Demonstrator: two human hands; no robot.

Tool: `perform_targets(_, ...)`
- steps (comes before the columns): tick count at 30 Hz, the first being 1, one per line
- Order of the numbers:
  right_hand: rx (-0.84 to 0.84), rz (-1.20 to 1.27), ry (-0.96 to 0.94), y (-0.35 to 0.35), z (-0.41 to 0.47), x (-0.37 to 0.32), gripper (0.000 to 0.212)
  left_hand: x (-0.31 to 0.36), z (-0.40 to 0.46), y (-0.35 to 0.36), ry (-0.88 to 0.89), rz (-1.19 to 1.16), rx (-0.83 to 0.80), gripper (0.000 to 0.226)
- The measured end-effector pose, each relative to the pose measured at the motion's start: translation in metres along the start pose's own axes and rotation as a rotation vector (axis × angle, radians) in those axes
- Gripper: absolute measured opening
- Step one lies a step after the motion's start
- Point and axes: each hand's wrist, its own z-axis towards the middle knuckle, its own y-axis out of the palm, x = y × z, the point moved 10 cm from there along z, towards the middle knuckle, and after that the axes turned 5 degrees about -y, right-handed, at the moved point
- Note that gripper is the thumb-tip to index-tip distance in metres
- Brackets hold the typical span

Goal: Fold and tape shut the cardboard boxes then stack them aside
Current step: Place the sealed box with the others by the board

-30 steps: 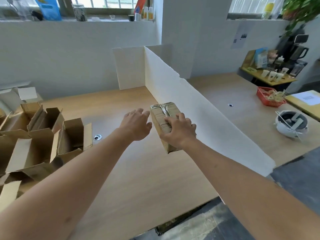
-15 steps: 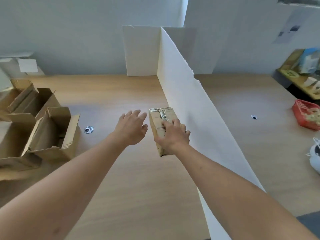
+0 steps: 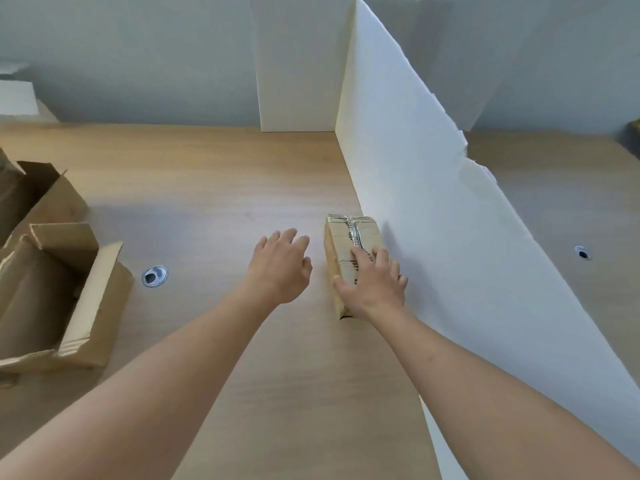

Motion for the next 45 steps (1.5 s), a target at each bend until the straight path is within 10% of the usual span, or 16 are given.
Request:
perform_targets(19, 0.053, -0.072, -0.023, 0.066, 0.102, 0.021, 0.082, -0.01, 0.105, 0.086, 0.064, -0.032, -0.046, 0.046)
perform_targets(45, 0.061, -0.042, -0.403, -0.103, -0.11, -0.186, 0.056, -0.083, -0.118, -0.123, -0.017, 0.003, 0.089, 0.045)
